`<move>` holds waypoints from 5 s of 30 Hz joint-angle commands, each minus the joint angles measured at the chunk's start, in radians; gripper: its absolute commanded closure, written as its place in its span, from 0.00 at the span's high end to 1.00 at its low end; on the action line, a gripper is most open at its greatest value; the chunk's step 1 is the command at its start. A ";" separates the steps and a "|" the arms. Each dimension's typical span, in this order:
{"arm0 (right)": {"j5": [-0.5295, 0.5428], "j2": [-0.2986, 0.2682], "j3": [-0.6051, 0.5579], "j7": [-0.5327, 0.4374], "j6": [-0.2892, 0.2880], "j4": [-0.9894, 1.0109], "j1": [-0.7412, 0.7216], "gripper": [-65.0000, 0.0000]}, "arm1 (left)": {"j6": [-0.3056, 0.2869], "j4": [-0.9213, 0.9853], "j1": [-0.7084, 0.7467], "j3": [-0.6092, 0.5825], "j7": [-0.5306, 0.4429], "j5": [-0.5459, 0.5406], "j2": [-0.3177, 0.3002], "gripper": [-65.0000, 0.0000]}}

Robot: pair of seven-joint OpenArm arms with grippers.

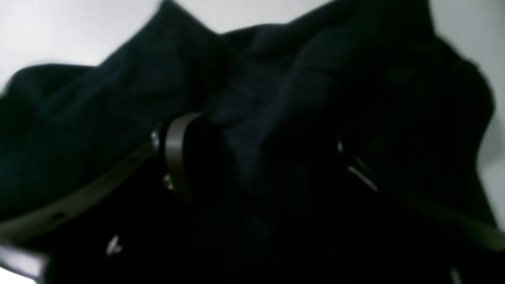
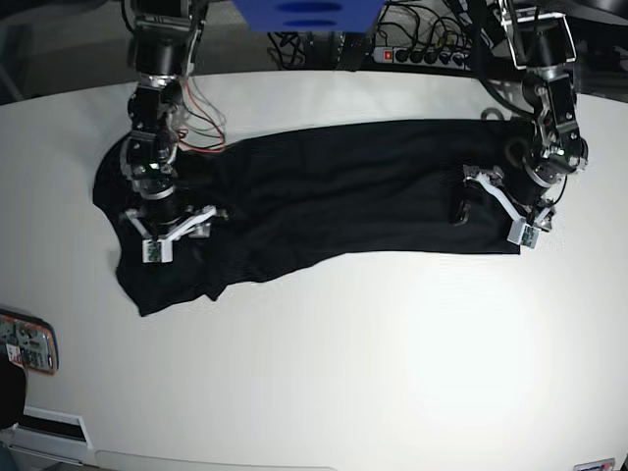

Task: Fold the T-shirt properly
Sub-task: 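Grasp both ends of the folded black strip with both grippers, then pull the strip ends apart with both grippers to straighten it, then lift the strip end with the left gripper and fold it toward the right gripper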

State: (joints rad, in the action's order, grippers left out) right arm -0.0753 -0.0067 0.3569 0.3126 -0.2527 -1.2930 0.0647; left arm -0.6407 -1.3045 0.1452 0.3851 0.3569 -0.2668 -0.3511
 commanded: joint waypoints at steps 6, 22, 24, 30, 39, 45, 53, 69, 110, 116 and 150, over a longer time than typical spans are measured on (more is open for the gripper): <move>0.004 -0.006 -0.020 0.038 -0.003 -0.003 0.017 0.57 | 0.023 0.010 -0.057 -0.002 0.077 0.091 -0.019 0.97; 0.007 -0.011 -0.015 0.053 -0.003 -0.195 0.020 0.58 | 0.023 0.016 -0.161 -0.004 0.077 0.232 -0.044 0.97; 0.007 -0.011 -0.014 0.053 -0.003 -0.251 0.024 0.58 | 0.023 -0.037 -0.143 -0.002 0.078 0.232 -0.044 0.97; 0.006 -0.008 -0.015 0.055 -0.003 -0.431 0.027 0.58 | 0.023 -0.178 -0.083 0.002 0.083 0.232 -0.044 0.97; 0.007 -0.005 -0.072 0.049 -0.004 -0.655 0.269 0.58 | 0.023 -0.387 0.017 0.127 0.086 0.231 -0.032 0.97; 0.004 -0.009 -0.247 -0.019 -0.004 -0.669 0.404 0.57 | 0.020 -0.396 0.066 0.174 0.086 0.228 -0.033 0.97; 0.002 -0.011 -0.305 -0.096 -0.004 -0.670 0.446 0.57 | 0.020 -0.392 0.162 0.268 0.159 -0.079 -0.070 0.97; 0.004 -0.011 -0.229 -0.659 -0.004 -0.669 0.453 0.57 | 0.017 -0.275 0.159 0.308 0.356 -0.360 -0.204 0.97; 0.009 -0.011 -0.140 -0.771 -0.003 -0.670 0.524 0.57 | -0.057 0.079 -0.032 0.019 0.383 -0.369 -0.101 0.54; 0.009 -0.011 -0.140 -0.771 -0.003 -0.670 0.524 0.57 | -0.057 0.079 -0.028 0.021 0.383 -0.369 -0.101 0.01; 0.009 -0.011 -0.140 -0.766 -0.003 -0.670 0.524 0.57 | 0.000 0.147 -0.223 0.197 0.385 -0.368 -0.271 0.00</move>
State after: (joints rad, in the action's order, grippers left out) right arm -0.0795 -0.0166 0.2153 -0.4240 -0.2539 -1.9423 0.5869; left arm -0.6380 -1.1366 -0.0608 0.5774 0.7635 -0.6170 -0.5938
